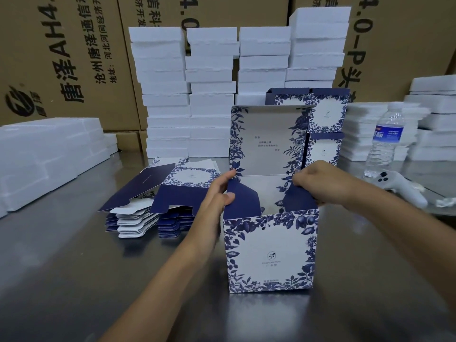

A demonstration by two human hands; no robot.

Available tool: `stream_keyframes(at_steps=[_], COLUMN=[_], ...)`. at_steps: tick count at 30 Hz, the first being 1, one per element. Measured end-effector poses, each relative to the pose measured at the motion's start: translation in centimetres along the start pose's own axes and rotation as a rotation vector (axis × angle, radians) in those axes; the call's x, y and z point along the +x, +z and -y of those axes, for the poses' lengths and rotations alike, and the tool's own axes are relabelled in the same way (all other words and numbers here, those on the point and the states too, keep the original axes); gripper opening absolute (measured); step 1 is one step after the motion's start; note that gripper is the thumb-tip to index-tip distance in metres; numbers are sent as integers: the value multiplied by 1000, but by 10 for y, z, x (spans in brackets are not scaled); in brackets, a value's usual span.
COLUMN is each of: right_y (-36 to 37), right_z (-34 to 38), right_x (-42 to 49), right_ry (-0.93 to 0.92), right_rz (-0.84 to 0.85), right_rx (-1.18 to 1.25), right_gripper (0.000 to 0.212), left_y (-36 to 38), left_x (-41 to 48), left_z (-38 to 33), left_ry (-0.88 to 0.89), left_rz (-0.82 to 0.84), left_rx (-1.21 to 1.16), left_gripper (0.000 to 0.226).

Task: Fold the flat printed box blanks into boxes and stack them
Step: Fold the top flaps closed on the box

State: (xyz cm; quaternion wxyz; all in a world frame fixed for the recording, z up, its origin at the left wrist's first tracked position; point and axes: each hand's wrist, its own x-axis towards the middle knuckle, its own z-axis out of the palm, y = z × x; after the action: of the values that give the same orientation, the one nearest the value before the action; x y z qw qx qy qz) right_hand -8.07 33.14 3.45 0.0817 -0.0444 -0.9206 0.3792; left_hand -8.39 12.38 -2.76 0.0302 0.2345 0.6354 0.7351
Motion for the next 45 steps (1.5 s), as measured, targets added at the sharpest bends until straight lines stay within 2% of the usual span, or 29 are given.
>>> stream_keyframes(at_steps=[3,10,14,18,21,23,27,29,31,33,36,39,42,45], right_y=[1,9,11,7,6,8,10,10,12,12,11,8,2,-1], right_z=[1,-14,-18,-18,-15,-11,-9,-10,-12,-11,-11,-11,-10,-4], right_x=[2,6,10,12,10,7,3,-2,-7,-9,-7,-6,-5,0], right_ry=[-20,-193,-229,-216,-224,-212,-203,-181,-139,-58,11,-54,-13,40], right_rz=[-19,-161,-170,-115,-114,-114,-107,-115,-125,-136,-162,-63,63,79], right_rx=[3,27,65,98,127,232,397,431,483,537,482,376,392,433], right_gripper=[38,29,37,38,29,21,31,37,43,33,31,17,4,7], left_y=[-1,-5,-5,-3,-3,-2,1,1,1,2,6,5,3,2], left_x=[1,4,5,5,6,7,6,5,6,5,4,4,7,11], left_z=[1,3,4,4,5,3,0,2,5,7,7,4,-3,-9], left_ry=[-5,-13,-1,21,28,42,67,82,97,84,67,-2,-40,-94], left_rz=[1,15,15,-55,-67,-59,-33,-39,-59,-87,-131,-181,-162,-126], left_rx=[-19,-13,-41,-38,-44,-27,-17,30,18,-22,-8,-23,-2,4], left_gripper=[44,43,38,27,36,45,51,46,31,21,26,29,12,11])
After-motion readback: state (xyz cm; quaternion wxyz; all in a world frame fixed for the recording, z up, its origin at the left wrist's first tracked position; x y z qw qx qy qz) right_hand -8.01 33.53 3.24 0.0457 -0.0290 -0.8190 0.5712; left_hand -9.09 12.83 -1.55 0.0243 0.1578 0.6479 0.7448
